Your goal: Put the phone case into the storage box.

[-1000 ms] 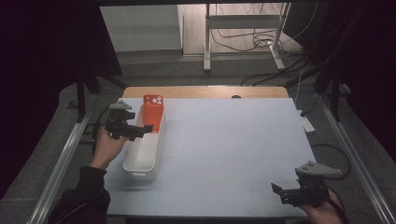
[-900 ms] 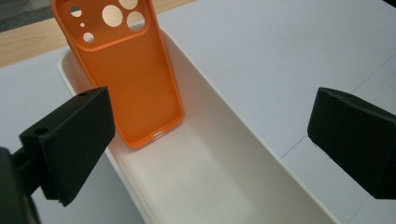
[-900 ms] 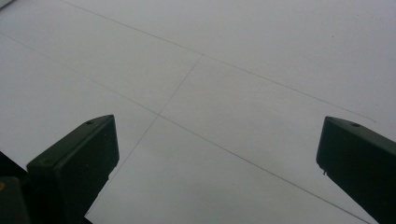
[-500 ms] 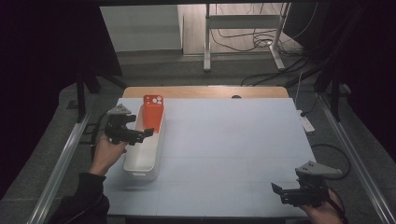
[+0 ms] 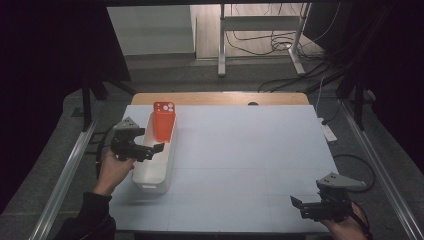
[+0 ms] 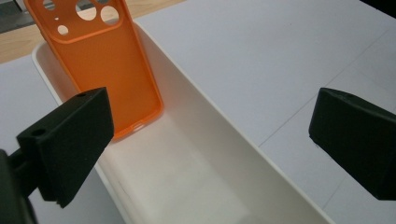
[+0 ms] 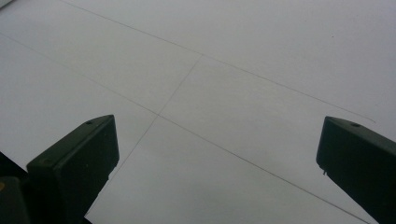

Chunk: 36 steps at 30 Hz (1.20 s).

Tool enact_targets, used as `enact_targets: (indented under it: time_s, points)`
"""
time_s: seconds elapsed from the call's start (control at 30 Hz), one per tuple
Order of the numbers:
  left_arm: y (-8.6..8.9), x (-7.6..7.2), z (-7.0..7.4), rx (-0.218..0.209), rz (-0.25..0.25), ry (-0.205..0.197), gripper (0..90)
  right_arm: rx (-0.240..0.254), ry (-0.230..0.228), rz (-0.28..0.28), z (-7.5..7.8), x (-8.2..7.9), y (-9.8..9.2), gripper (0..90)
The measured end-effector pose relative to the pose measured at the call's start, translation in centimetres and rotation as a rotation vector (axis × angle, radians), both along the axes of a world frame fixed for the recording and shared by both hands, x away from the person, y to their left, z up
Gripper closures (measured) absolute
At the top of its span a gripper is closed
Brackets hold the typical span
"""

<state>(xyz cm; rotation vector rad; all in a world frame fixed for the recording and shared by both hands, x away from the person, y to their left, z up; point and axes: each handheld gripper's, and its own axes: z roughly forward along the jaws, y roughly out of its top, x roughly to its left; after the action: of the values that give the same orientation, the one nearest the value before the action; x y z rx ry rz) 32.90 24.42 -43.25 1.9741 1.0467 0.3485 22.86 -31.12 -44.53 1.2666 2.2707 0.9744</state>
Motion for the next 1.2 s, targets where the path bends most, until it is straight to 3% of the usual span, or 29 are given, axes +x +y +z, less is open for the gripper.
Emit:
enact_targets:
  time_s: [0.37,1.2]
  points:
    - [0.0,-1.5,0.1,-0.022,-0.009,-0.004,0.5,0.000,-0.001,0.000,0.0,0.0,0.0,0.0]
    - [0.4,-4.7,-0.1,-0.023,-0.005,-0.009,0.5,-0.001,-0.001,0.001,0.0,0.0,0.0,0.0]
